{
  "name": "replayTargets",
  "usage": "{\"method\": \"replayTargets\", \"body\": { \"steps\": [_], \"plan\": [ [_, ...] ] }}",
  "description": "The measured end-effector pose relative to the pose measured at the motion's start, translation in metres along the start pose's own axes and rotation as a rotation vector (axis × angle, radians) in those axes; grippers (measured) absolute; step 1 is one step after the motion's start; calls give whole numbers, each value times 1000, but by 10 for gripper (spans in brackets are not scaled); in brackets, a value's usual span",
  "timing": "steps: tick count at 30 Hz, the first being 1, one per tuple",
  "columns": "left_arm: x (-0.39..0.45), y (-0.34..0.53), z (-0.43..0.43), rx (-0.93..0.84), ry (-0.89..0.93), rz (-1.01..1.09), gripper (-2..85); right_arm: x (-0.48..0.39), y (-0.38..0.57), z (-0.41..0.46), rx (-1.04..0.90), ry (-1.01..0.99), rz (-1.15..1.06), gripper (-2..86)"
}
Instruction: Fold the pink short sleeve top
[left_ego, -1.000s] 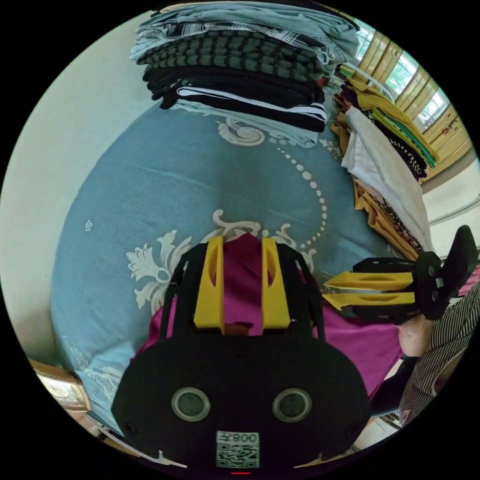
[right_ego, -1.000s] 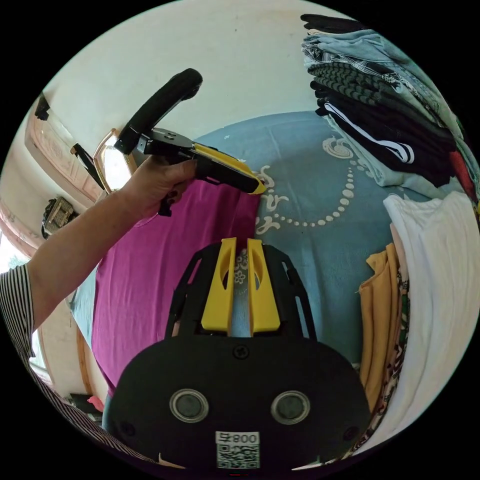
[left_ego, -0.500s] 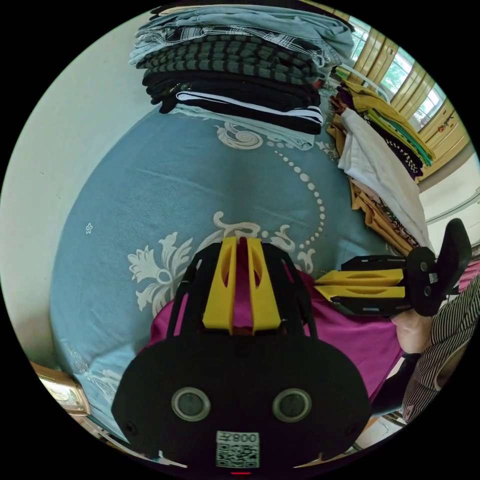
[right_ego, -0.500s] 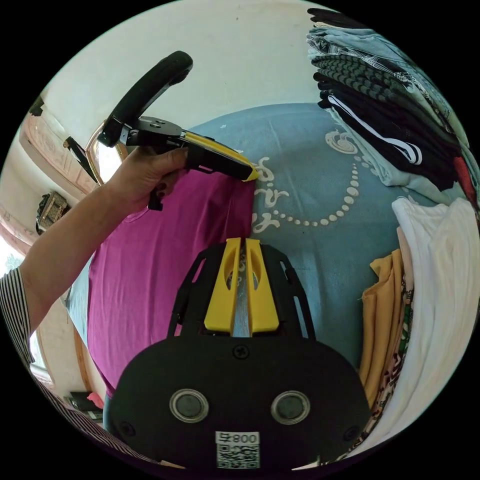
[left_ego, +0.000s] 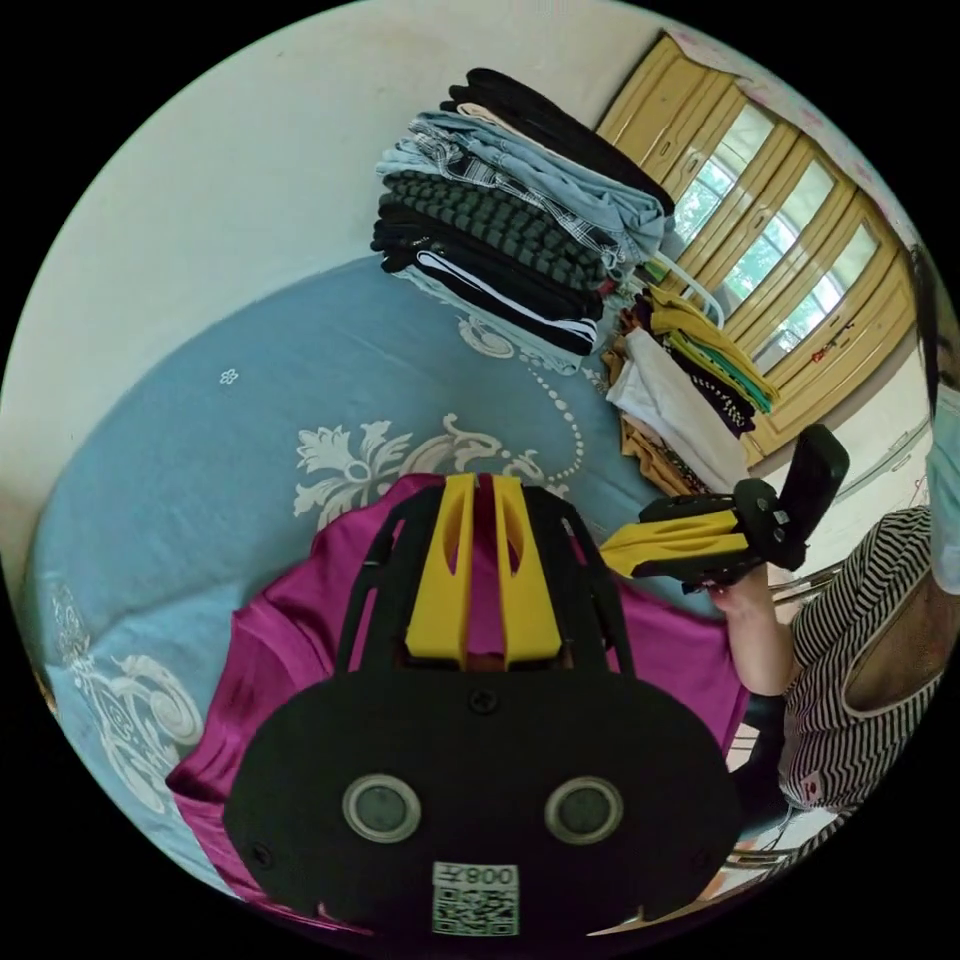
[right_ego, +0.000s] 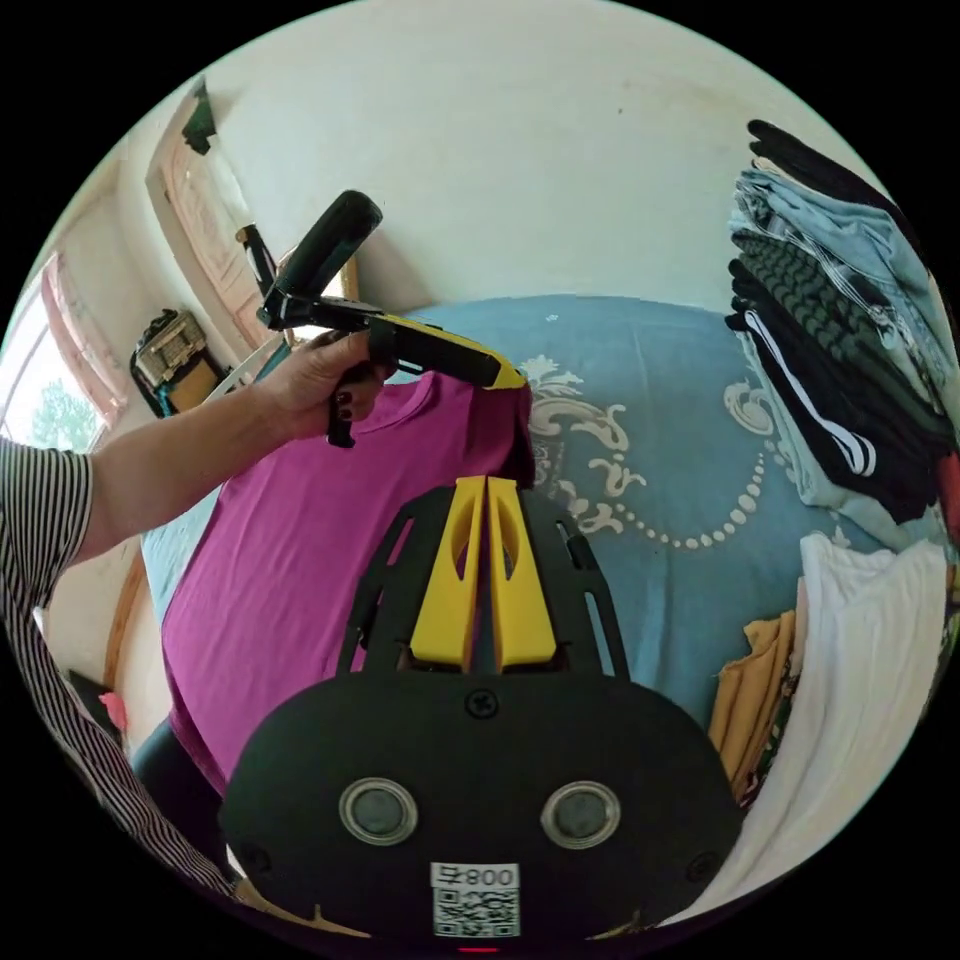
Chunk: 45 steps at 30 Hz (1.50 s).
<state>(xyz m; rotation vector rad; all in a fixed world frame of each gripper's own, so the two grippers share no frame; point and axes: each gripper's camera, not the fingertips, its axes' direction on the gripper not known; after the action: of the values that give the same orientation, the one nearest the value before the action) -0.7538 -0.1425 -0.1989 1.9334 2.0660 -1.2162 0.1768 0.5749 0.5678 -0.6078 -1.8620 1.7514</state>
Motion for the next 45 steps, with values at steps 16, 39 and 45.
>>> {"method": "replayTargets", "body": {
  "steps": [16,39,45],
  "plan": [
    [-18,72,-22,32,-14,-31,92,-21,-30,44,-241,-181,-189,6],
    [-28,178,-5,-128,-184,-4,44,31,-54,-3,-66,-411,-70,1],
    [-60,222,-19,29,2,-123,60,24,-63,27,-243,-249,-23,1]
  ]
}}
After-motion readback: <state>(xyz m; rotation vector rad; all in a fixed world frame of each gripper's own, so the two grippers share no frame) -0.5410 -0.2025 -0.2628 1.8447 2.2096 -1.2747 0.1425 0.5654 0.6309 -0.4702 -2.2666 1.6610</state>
